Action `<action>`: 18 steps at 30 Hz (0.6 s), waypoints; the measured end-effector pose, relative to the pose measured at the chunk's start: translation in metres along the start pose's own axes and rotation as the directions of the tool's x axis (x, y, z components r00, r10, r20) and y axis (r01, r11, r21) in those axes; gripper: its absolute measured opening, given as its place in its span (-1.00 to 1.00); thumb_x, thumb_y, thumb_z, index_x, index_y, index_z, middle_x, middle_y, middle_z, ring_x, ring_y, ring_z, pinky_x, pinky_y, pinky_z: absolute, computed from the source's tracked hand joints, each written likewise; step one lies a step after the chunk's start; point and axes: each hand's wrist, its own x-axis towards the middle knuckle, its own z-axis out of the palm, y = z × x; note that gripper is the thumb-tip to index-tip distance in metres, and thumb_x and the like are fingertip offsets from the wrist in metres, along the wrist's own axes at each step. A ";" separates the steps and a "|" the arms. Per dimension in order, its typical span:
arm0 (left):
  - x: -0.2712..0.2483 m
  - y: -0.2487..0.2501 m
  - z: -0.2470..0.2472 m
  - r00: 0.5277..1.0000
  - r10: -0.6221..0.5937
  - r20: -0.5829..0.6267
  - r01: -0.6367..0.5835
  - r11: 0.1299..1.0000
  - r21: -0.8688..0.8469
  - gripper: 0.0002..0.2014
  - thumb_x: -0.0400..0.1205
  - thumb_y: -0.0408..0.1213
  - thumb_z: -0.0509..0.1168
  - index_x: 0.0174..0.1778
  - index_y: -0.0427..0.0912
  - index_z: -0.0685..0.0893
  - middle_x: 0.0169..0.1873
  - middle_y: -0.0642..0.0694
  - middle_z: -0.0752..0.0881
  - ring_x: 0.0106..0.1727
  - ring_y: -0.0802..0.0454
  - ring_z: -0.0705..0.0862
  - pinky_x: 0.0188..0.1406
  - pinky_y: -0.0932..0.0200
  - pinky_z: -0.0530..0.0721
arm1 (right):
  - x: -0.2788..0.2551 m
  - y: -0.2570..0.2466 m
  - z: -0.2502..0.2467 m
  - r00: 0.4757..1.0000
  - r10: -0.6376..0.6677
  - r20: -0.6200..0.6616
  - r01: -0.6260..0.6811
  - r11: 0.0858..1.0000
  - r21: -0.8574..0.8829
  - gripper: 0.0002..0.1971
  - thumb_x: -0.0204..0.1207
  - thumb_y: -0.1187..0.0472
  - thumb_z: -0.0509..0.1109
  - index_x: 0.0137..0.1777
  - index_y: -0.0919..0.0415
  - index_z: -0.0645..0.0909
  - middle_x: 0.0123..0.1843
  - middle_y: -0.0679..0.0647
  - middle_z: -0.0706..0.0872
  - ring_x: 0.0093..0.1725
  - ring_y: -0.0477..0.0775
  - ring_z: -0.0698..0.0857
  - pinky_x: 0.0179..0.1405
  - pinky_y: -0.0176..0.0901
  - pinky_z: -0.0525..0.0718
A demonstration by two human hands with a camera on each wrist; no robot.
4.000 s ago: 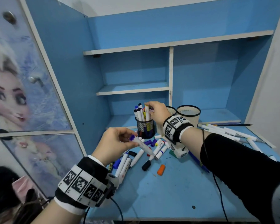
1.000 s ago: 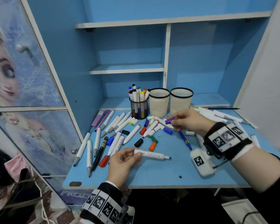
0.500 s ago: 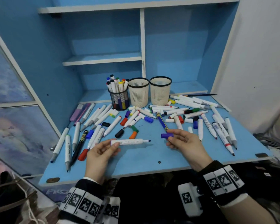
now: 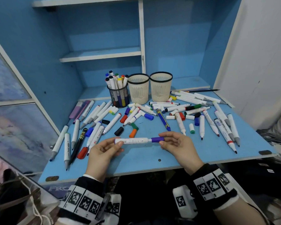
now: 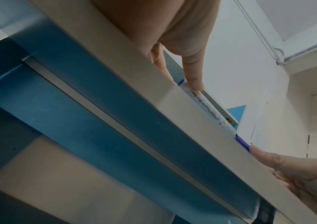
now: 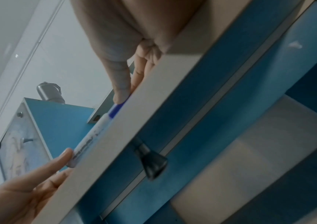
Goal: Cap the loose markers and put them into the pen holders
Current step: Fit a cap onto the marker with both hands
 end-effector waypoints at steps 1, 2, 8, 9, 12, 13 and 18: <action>-0.001 0.001 0.002 1.000 0.002 0.015 -0.002 1.000 0.025 -0.87 0.51 -0.48 0.38 -0.07 -0.24 0.74 -0.44 -0.04 0.78 -0.43 0.15 0.71 -0.35 0.43 0.66 | -0.001 0.001 0.000 1.000 -0.007 0.011 0.007 1.000 -0.010 -0.77 0.42 0.44 0.49 -0.06 0.09 0.72 -0.21 0.08 0.75 -0.24 -0.12 0.67 -0.06 -0.33 0.69; -0.002 0.001 0.003 1.000 0.005 0.025 -0.006 0.999 0.040 -0.86 0.51 -0.49 0.38 -0.08 -0.23 0.75 -0.42 -0.03 0.78 -0.43 0.15 0.71 -0.35 0.43 0.66 | -0.001 0.002 0.000 1.000 -0.013 0.021 0.013 1.000 -0.013 -0.77 0.42 0.43 0.50 -0.05 0.08 0.73 -0.18 0.10 0.75 -0.22 -0.10 0.66 -0.02 -0.29 0.69; -0.005 0.005 0.002 0.996 -0.004 0.086 0.000 0.999 0.053 -0.81 0.47 -0.55 0.39 -0.07 -0.23 0.75 -0.36 -0.08 0.80 -0.40 0.12 0.73 -0.35 0.43 0.65 | -0.005 0.003 -0.005 0.999 -0.027 0.047 0.028 1.000 -0.012 -0.76 0.42 0.42 0.50 0.00 0.10 0.75 -0.06 0.27 0.75 -0.16 0.04 0.65 0.05 -0.17 0.71; -0.005 0.006 0.002 0.995 -0.009 0.097 0.003 0.998 0.058 -0.80 0.46 -0.56 0.39 -0.07 -0.24 0.75 -0.36 -0.08 0.80 -0.40 0.12 0.73 -0.35 0.43 0.65 | -0.005 0.003 -0.004 0.999 -0.027 0.047 0.028 1.000 -0.010 -0.76 0.42 0.42 0.49 0.00 0.11 0.75 -0.06 0.29 0.75 -0.16 0.04 0.65 0.03 -0.20 0.71; -0.004 0.005 0.000 0.993 -0.018 0.116 0.007 0.996 0.094 -0.81 0.45 -0.56 0.41 -0.09 -0.25 0.75 -0.37 -0.09 0.80 -0.42 0.11 0.72 -0.37 0.41 0.66 | -0.006 0.003 -0.003 0.999 -0.024 0.024 0.024 1.000 -0.006 -0.77 0.43 0.43 0.48 -0.01 0.10 0.75 -0.08 0.26 0.78 -0.19 0.02 0.68 -0.03 -0.25 0.70; -0.003 0.004 0.000 0.993 -0.028 0.117 0.015 0.994 0.112 -0.83 0.44 -0.55 0.42 -0.11 -0.26 0.76 -0.37 -0.10 0.80 -0.42 0.10 0.72 -0.37 0.40 0.66 | -0.006 0.003 -0.003 1.000 -0.020 0.009 0.020 1.000 -0.006 -0.77 0.43 0.43 0.47 -0.02 0.10 0.74 -0.11 0.24 0.79 -0.21 0.01 0.68 -0.08 -0.29 0.69; -0.002 0.004 0.002 0.989 -0.035 0.144 0.005 0.979 0.202 -0.93 0.50 -0.52 0.38 -0.19 -0.33 0.76 -0.49 -0.15 0.77 -0.50 0.12 0.69 -0.47 0.38 0.63 | -0.005 0.004 0.000 0.999 0.003 -0.052 -0.003 1.000 -0.009 -0.75 0.45 0.47 0.44 -0.11 0.07 0.73 -0.26 0.13 0.81 -0.32 -0.06 0.71 -0.24 -0.40 0.64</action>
